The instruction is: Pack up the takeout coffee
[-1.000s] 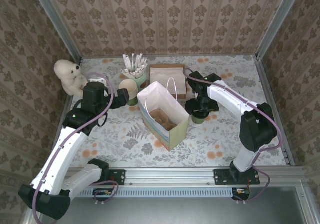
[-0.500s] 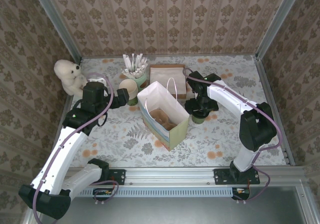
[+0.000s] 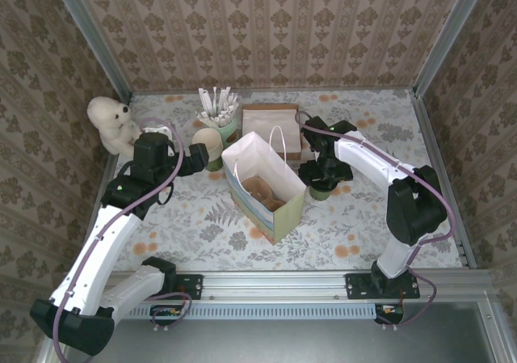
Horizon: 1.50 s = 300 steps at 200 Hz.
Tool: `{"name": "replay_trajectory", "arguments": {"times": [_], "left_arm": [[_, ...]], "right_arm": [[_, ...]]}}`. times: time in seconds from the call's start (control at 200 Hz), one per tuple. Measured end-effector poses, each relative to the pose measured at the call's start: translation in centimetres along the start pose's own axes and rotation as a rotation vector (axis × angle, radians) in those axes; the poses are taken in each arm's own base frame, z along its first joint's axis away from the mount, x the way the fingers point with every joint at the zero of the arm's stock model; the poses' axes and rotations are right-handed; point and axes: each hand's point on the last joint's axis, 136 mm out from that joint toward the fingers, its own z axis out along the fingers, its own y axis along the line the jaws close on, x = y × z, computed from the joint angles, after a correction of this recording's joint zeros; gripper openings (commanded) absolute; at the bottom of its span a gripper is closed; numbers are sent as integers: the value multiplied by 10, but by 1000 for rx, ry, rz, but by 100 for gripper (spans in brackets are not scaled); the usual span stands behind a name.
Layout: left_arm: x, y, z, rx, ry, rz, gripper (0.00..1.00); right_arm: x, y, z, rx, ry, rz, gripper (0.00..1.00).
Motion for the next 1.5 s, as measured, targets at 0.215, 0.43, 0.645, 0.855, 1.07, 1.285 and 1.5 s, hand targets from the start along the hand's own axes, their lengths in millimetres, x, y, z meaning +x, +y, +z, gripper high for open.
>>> {"name": "replay_trajectory", "arguments": {"times": [0.215, 0.43, 0.645, 0.855, 1.07, 1.285, 1.5], "left_arm": [[0, 0, 0, 0, 0, 0, 100], [1, -2, 0, 10, 5, -1, 100], [-3, -5, -6, 28, 10, -18, 100], [-35, -32, -28, 120, -27, -49, 100], [-53, -77, -60, 266, -53, -8, 100], [-55, -129, -91, 433, -44, 79, 100], [-26, -146, -76, 436, 80, 165, 88]], "right_arm": [[-1, -2, 0, 9, -7, 5, 76], [-2, -7, -13, 11, -44, 3, 75], [0, -21, -52, 39, -112, -29, 74], [-10, -35, -122, 56, -269, -58, 73], [-13, -43, -197, 24, -446, -58, 72], [-14, -37, -270, -35, -634, -69, 70], [-2, 9, -360, -182, -879, -194, 69]]}}
